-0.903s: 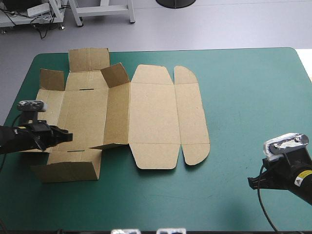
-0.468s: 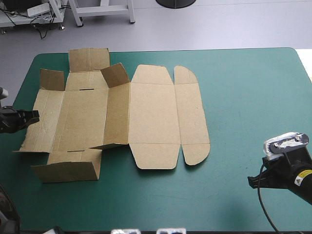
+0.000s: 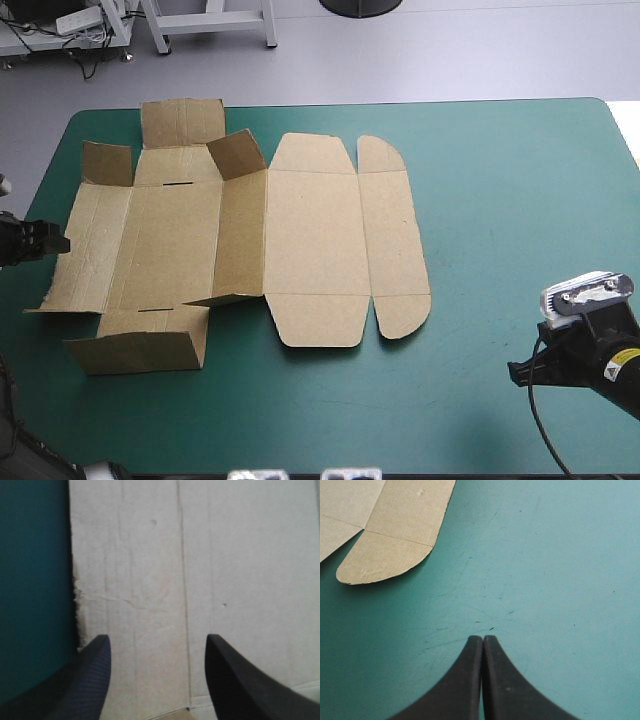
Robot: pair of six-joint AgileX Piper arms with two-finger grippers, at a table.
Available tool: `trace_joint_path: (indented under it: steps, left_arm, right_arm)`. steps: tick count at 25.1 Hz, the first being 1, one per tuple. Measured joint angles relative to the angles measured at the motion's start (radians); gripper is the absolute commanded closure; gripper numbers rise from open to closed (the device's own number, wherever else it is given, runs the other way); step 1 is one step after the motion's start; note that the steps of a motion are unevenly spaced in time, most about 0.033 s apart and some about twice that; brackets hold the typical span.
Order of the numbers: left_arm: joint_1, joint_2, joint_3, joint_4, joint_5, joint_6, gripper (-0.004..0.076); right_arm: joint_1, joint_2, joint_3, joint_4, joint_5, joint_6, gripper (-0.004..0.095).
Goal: Fold the box
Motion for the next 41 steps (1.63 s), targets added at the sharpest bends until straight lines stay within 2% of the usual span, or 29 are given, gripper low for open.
trace_joint_path:
  steps: [14,24,34,35,36,37,38,39,41]
  left_arm:
    - [0.063,0.203,-0.012,0.041,0.0,0.059,0.0295]
    - [0.055,0.25,-0.022,-0.154,0.0,0.099,0.0295]
    - [-0.057,0.251,-0.022,-0.171,-0.011,-0.02,0.0309]
    - [-0.079,0.251,-0.022,-0.166,-0.011,-0.029,0.0335]
    - [-0.099,0.251,-0.023,-0.151,-0.014,-0.034,0.0401]
    - [-0.122,0.249,-0.027,-0.126,-0.018,-0.046,0.0483]
    - [-0.141,0.248,-0.028,-0.103,-0.02,-0.057,0.0633]
    - [-0.167,0.247,-0.028,-0.083,-0.023,-0.074,0.0713]
    - [-0.198,0.242,-0.03,-0.081,-0.01,-0.083,0.0727]
  right_arm:
    - [0.0,0.0,0.0,0.004,-0.001,0.001,0.0928]
    - [0.0,0.0,0.0,0.005,-0.002,0.025,0.0928]
    - [0.0,0.0,0.0,0.005,-0.002,0.03,0.0928]
    - [0.0,0.0,0.0,0.004,-0.002,0.03,0.0928]
    - [0.0,0.0,0.0,0.004,-0.002,0.03,0.0928]
    - [0.0,0.0,0.0,0.004,-0.002,0.03,0.0928]
    - [0.0,0.0,0.0,0.003,-0.002,0.03,0.0928]
    - [0.0,0.0,0.0,0.002,-0.002,0.03,0.0928]
    - [0.0,0.0,0.0,0.001,-0.002,0.03,0.0928]
